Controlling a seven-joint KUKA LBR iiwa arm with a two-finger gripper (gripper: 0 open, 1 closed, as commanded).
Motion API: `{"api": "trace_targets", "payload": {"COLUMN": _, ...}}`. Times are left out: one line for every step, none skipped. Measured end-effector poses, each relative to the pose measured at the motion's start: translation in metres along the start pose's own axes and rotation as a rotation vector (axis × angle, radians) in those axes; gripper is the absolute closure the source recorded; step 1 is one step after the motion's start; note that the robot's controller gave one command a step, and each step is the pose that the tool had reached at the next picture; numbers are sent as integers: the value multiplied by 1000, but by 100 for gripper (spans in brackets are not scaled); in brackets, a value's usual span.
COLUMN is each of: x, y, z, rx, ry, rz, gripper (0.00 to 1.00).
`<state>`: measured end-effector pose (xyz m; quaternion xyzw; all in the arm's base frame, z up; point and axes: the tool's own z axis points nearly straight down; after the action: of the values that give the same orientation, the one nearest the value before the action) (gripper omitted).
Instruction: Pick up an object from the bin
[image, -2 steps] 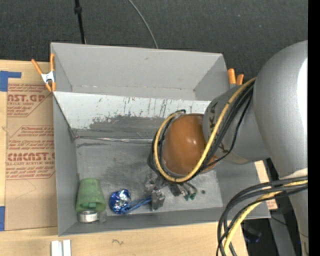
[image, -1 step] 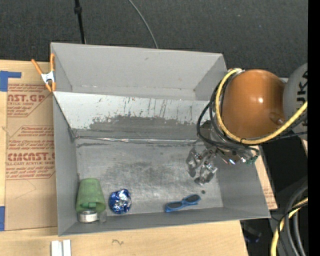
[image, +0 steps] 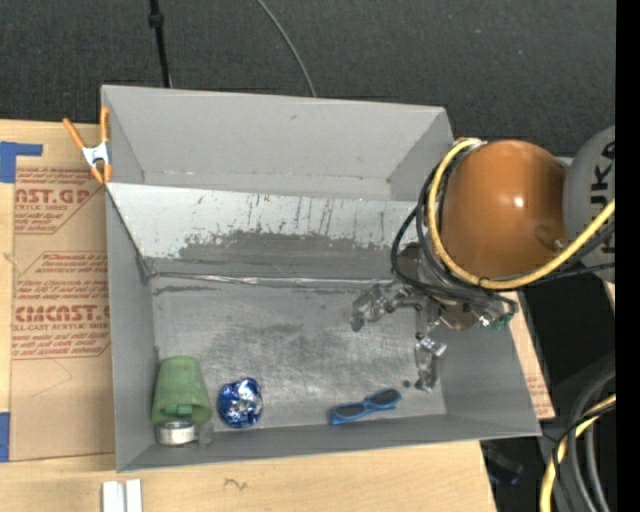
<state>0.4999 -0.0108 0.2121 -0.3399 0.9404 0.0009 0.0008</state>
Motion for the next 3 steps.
{"api": "trace_targets", "payload": {"x": 4, "y": 22, "z": 119, "rx": 2, "ry": -4, "rz": -90, "gripper": 0}}
{"api": "trace_targets", "payload": {"x": 5, "y": 22, "z": 117, "rx": 0, "ry": 1, "rz": -87, "gripper": 100}}
{"api": "trace_targets", "payload": {"x": 12, "y": 0, "z": -30, "rx": 3, "ry": -2, "rz": -729, "gripper": 100}}
